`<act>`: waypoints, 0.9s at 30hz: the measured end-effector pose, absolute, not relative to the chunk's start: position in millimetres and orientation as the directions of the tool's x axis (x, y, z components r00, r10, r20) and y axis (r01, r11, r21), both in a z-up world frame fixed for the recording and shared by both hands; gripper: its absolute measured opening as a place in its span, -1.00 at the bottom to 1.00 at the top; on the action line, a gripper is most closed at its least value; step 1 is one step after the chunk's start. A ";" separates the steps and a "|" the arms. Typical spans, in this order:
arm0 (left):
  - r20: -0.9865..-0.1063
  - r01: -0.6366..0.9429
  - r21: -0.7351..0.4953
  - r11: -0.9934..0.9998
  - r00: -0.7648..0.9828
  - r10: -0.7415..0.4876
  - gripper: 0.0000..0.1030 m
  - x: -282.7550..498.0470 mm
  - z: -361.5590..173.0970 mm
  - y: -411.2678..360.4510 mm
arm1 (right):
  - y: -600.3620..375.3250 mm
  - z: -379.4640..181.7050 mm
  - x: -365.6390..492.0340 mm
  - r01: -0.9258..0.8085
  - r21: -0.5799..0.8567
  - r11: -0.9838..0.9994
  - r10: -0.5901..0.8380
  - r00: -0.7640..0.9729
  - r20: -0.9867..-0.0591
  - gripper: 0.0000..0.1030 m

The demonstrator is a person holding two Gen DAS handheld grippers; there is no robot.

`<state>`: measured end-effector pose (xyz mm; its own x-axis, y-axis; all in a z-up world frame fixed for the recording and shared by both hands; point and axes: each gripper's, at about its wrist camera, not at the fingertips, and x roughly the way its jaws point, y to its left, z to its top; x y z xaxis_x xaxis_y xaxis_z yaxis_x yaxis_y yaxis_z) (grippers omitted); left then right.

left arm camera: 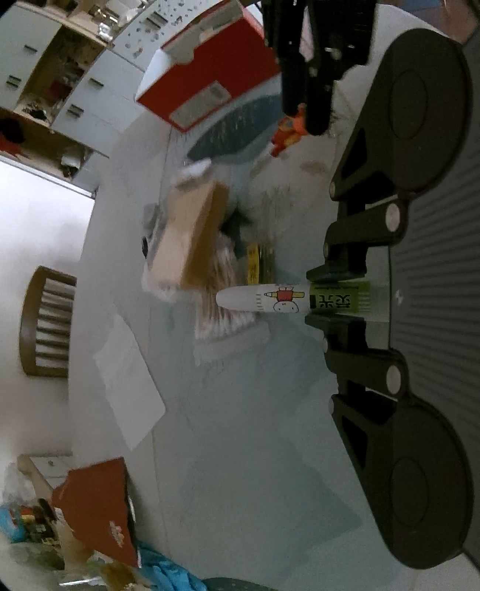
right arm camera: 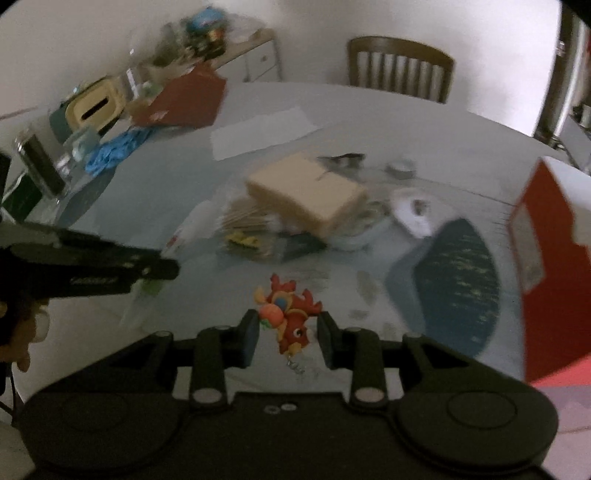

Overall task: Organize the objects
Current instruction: 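Carry the white tube and toy fish over the shoebox with both grippers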

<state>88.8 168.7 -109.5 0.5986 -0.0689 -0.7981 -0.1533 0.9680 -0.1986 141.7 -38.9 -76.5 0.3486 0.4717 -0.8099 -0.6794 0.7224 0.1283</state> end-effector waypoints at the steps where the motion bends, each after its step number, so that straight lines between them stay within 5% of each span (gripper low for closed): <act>1: -0.794 -0.146 -0.205 0.968 0.603 -0.078 -0.68 87.4 -106.0 164.8 | -45.2 -73.2 142.5 -0.672 0.131 0.729 0.472 0.355 -0.807 -0.37; 27: -0.736 0.077 -0.236 0.969 0.637 -0.230 -0.68 165.1 -38.2 -5.4 | -224.7 8.4 212.9 -0.540 0.126 0.832 0.454 0.532 -0.715 -0.37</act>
